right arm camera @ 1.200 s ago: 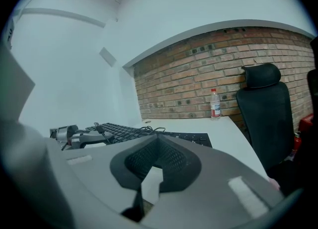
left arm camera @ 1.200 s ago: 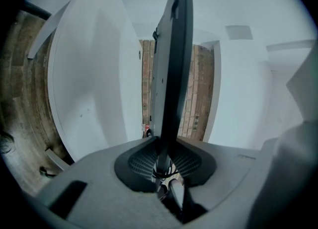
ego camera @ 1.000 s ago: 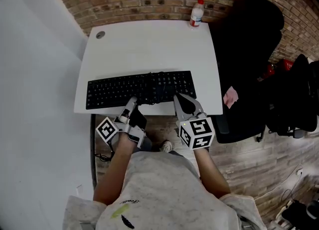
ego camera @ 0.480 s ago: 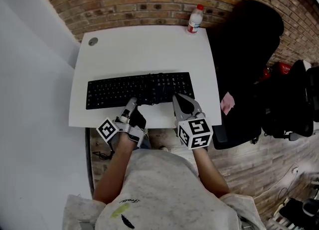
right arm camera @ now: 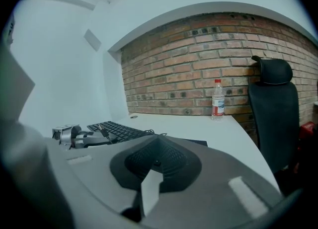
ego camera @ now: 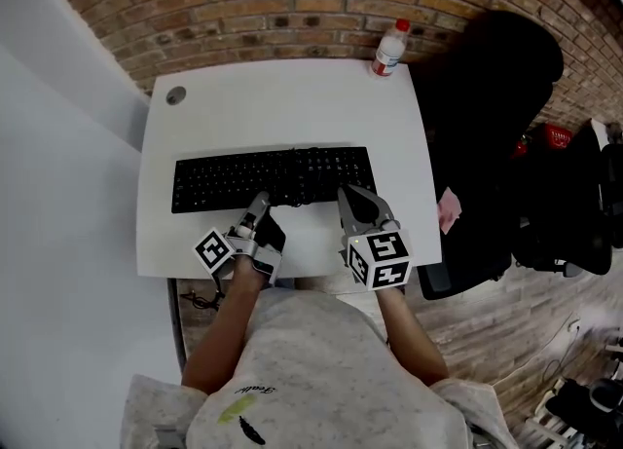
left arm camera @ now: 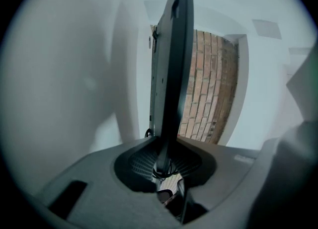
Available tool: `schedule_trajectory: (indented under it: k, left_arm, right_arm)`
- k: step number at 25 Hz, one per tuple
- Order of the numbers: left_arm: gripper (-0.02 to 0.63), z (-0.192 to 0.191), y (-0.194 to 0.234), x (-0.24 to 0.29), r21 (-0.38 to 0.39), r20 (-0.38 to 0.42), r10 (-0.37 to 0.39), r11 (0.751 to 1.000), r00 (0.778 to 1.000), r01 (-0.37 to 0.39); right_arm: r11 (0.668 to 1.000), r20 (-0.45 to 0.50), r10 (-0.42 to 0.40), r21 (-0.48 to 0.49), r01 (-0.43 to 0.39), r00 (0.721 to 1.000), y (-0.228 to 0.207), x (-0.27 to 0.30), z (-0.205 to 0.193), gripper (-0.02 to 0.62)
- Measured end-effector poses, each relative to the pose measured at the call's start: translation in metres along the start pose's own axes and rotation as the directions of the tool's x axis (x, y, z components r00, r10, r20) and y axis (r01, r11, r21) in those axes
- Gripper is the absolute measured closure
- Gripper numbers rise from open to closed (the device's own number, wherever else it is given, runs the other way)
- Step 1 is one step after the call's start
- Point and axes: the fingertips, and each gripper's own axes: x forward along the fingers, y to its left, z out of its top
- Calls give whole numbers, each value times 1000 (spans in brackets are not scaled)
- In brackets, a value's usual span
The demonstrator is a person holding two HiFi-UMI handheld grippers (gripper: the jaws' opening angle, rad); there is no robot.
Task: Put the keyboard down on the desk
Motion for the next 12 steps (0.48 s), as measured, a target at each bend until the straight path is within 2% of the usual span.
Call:
schedule_trajectory:
  k: [12]
  left_arm:
    - [535,36,24,30,-33,-12,58,998,998,-59]
  right_arm:
    - [1000,-49,-19,11,20,999,-3,50,2,584]
